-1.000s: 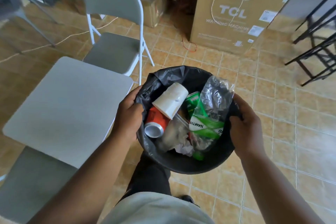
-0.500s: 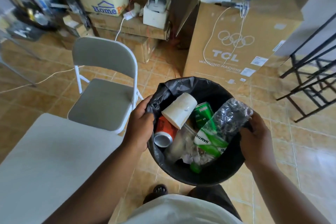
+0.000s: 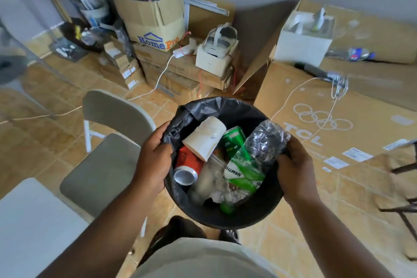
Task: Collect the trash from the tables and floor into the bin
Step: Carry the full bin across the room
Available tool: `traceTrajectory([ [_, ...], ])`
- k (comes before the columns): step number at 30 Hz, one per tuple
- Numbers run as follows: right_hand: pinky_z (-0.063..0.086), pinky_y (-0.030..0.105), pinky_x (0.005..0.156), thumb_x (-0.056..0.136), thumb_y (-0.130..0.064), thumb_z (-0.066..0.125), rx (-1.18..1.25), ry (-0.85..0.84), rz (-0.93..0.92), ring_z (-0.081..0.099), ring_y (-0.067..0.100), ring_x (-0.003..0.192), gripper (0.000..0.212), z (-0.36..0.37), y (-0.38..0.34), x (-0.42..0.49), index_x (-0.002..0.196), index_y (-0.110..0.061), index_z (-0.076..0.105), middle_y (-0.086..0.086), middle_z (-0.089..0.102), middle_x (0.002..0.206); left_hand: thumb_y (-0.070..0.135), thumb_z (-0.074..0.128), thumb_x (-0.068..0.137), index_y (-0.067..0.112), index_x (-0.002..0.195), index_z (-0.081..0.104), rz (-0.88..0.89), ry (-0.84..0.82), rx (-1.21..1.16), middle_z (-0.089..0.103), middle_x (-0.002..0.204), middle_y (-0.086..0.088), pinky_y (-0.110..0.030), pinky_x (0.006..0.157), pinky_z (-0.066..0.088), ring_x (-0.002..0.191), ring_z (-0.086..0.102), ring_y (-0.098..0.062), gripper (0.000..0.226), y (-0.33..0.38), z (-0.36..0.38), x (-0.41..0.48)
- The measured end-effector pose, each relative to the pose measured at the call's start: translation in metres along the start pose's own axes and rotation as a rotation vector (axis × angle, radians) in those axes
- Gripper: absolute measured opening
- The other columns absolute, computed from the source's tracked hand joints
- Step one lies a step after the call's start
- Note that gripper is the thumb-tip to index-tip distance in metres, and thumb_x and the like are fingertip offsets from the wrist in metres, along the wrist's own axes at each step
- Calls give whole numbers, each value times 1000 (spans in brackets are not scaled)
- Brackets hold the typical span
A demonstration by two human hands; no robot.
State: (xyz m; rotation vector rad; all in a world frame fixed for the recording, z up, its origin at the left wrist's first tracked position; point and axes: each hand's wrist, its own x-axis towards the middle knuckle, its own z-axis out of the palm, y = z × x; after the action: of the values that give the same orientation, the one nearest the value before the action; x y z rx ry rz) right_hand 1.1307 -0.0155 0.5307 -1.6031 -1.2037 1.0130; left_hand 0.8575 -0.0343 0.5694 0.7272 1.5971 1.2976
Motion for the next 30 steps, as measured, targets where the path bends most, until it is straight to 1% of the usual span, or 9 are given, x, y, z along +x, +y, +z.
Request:
traceTrajectory([
  [5,53,50,96,75,1,45,-14,-90,-20,67,18,110,64,33,-31,108,124,-36,63,-9,72,114,-14,35,84,25,131,62,-21,124,-9,72,120,-3,-48,101,52,111,68,-21,66,24,19,74],
  [9,53,47,97,76,4,45,-50,-155,-56,67,14,109,64,81,-58,199,122,-36,64,-11,73,113,-11,38,81,28,127,65,-41,176,-37,73,119,1,-47,99,53,110,69,-19,67,39,28,160],
  [13,55,46,96,77,7,44,-89,-159,-70,68,14,105,62,138,-79,289,121,-32,65,-10,74,109,-12,38,86,27,125,66,-60,169,-103,74,114,3,-39,91,56,107,70,-18,62,56,31,257],
  [16,55,39,94,80,10,45,-153,-182,-98,68,11,104,60,181,-110,347,122,-29,65,-10,74,107,-13,38,88,28,123,67,-78,195,-149,74,114,3,-40,93,56,107,70,-19,61,81,25,321],
  [19,54,41,94,82,10,48,-222,-216,-134,67,17,105,56,216,-135,389,120,-27,65,-9,72,105,-12,42,90,31,119,66,-96,245,-201,74,110,8,-38,93,56,104,71,-13,58,103,19,367],
  [22,51,48,100,84,6,48,-221,-282,-129,65,18,111,55,265,-156,441,122,-30,63,-8,71,113,-15,41,85,33,114,68,-100,298,-216,75,105,11,-39,93,55,97,71,-9,63,125,4,418],
  [25,47,51,104,85,11,48,-255,-359,-190,62,22,115,52,333,-183,485,122,-24,63,-2,69,118,-18,36,78,36,111,70,-110,400,-217,76,101,14,-42,93,56,95,71,-10,71,141,-27,466],
  [28,48,51,102,83,12,47,-294,-480,-245,61,23,112,55,405,-205,521,123,-23,62,-2,68,117,-17,36,78,43,102,70,-155,520,-262,76,94,18,-43,90,57,89,71,-6,73,146,-61,508],
  [30,49,46,100,79,11,46,-311,-570,-306,62,22,111,59,458,-218,546,124,-24,62,-3,69,118,-17,37,79,44,101,70,-159,612,-292,76,93,16,-41,87,58,86,72,-6,72,147,-81,533],
])
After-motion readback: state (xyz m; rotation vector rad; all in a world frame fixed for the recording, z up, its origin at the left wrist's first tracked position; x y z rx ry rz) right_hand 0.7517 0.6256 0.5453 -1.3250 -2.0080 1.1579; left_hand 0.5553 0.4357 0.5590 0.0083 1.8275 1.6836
